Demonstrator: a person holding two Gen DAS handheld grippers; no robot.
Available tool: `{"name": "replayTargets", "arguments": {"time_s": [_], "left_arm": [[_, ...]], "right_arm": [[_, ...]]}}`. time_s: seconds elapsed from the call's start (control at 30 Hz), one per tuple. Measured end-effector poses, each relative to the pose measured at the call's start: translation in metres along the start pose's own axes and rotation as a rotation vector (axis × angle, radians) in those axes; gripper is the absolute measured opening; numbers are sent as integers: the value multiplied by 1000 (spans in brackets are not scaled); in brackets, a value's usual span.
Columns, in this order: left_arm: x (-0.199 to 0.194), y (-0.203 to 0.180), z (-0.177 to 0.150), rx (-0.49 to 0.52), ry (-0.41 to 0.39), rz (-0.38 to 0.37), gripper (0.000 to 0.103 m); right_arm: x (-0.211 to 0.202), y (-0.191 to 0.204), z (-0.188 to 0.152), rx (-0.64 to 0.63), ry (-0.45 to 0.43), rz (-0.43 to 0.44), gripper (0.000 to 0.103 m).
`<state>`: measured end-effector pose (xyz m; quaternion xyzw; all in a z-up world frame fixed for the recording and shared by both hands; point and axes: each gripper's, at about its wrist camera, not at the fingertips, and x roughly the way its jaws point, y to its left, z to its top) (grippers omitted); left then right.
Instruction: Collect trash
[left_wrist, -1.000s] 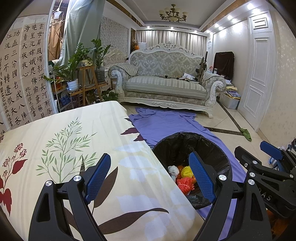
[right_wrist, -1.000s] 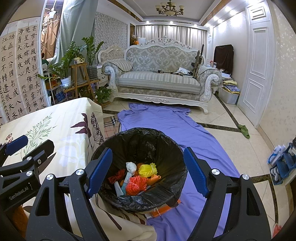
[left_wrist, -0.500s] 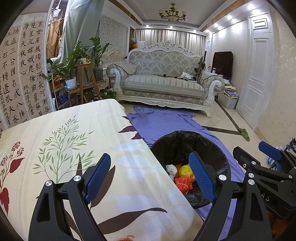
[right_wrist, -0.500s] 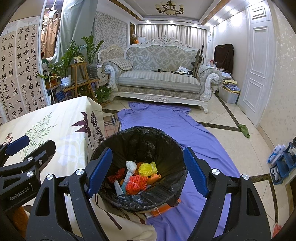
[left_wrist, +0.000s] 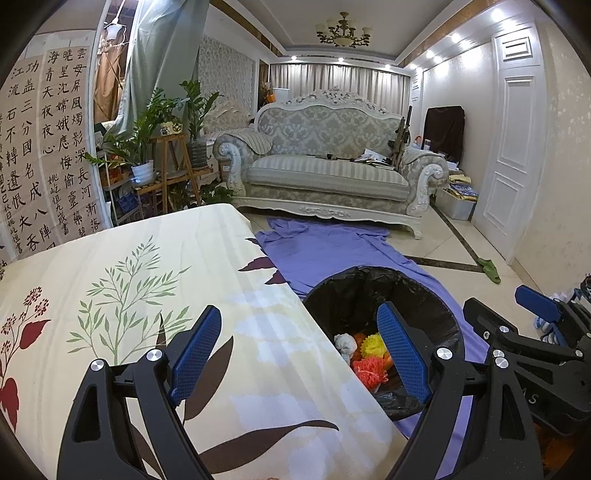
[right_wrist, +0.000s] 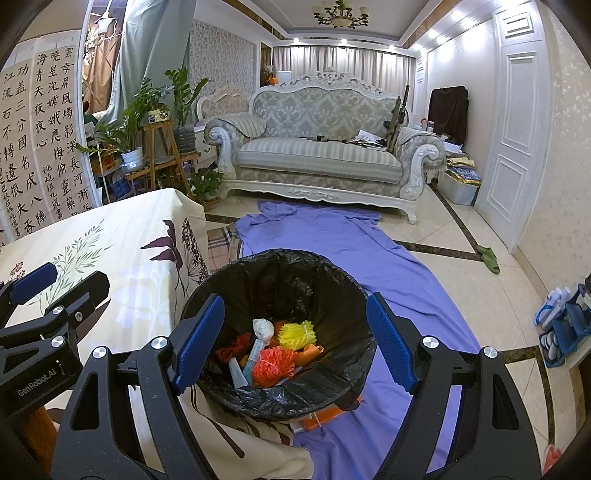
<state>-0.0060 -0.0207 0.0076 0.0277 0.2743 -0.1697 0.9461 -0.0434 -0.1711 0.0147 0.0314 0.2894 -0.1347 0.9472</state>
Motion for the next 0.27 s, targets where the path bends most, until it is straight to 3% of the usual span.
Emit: {"name": "replayTargets", "arguments": {"time_s": [0.27], "left_arm": [[6, 19, 0, -37, 41, 25, 84]], "right_arm": [[4, 15, -6, -18, 12, 17, 77]]}}
